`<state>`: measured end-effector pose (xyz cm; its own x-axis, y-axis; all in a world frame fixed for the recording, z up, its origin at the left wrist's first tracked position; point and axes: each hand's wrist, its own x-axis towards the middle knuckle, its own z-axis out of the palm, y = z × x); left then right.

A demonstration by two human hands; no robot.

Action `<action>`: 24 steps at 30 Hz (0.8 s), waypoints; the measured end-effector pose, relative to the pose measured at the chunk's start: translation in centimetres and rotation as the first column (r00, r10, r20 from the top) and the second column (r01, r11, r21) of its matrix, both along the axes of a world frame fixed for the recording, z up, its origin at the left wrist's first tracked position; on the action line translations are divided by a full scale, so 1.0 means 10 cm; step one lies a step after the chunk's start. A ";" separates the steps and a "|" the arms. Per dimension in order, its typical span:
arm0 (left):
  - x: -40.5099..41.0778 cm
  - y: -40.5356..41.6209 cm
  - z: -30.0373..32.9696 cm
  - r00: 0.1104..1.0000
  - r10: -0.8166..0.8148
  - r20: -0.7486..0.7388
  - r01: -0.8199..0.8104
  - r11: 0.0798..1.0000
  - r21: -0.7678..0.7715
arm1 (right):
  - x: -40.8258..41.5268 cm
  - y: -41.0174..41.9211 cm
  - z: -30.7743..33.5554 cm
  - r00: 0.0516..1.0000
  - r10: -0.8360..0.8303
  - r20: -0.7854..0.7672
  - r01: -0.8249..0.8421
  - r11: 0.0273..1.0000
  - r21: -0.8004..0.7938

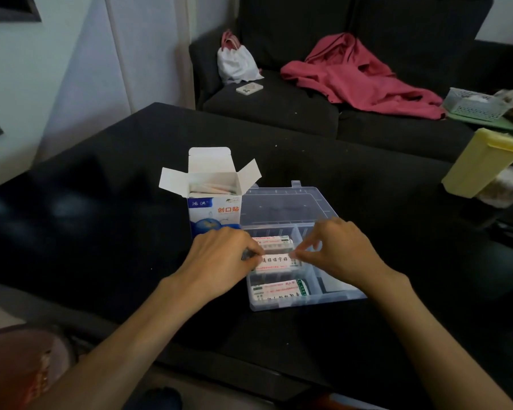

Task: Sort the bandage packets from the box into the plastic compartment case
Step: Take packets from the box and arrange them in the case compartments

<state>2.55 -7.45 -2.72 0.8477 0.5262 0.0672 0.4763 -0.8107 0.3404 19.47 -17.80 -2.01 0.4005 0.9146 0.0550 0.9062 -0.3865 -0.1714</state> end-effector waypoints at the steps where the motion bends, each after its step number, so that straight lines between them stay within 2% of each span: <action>1: 0.00 -0.01 0.01 1.000 -0.013 -0.011 0.013 1.000 0.006 | -0.02 0.01 0.01 0.999 0.022 0.048 -0.023 1.000 0.011; 3: 0.02 -0.02 0.00 0.999 -0.036 -0.027 0.037 0.999 0.024 | -0.06 0.04 0.04 0.992 0.094 0.089 -0.092 0.996 -0.021; 5: 0.03 -0.03 -0.01 0.998 -0.048 -0.040 0.049 0.998 0.034 | -0.12 0.10 0.05 0.983 0.165 0.083 -0.153 0.979 -0.133; 9: 0.04 -0.01 -0.04 0.997 -0.033 -0.065 0.036 0.998 0.050 | -0.17 0.23 0.08 0.979 0.201 0.036 -0.174 0.915 -0.365; 11: 0.04 -0.01 -0.04 0.997 -0.041 -0.068 0.043 0.998 0.034 | -0.15 0.26 0.11 0.980 0.198 -0.010 -0.183 0.886 -0.425; 16: 0.05 0.00 -0.04 0.996 -0.048 -0.077 0.051 0.998 0.042 | -0.14 0.28 0.17 0.981 0.135 -0.140 -0.182 0.891 -0.416; 18: 0.05 0.01 -0.04 0.997 -0.036 -0.065 0.037 0.999 0.012 | -0.07 0.29 0.32 0.969 0.030 -0.244 -0.125 0.914 -0.385; 20: 0.05 0.01 -0.04 0.998 -0.029 -0.059 0.028 0.999 -0.019 | 0.03 0.31 0.48 0.946 -0.120 -0.301 0.007 0.937 -0.350; 22: 0.05 0.01 -0.04 0.997 -0.030 -0.064 0.028 0.999 -0.037 | 0.08 0.35 0.56 0.954 -0.181 -0.241 0.071 0.912 -0.405; 24: 0.05 0.02 -0.04 0.997 -0.034 -0.070 0.031 0.998 -0.052 | 0.01 0.38 0.55 0.971 -0.175 -0.165 0.076 0.873 -0.482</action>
<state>3.08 -7.28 -3.10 0.8660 0.4996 -0.0196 0.4744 -0.8086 0.3480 19.62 -14.00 3.53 0.4706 0.7536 -0.4589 0.8114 -0.5740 -0.1105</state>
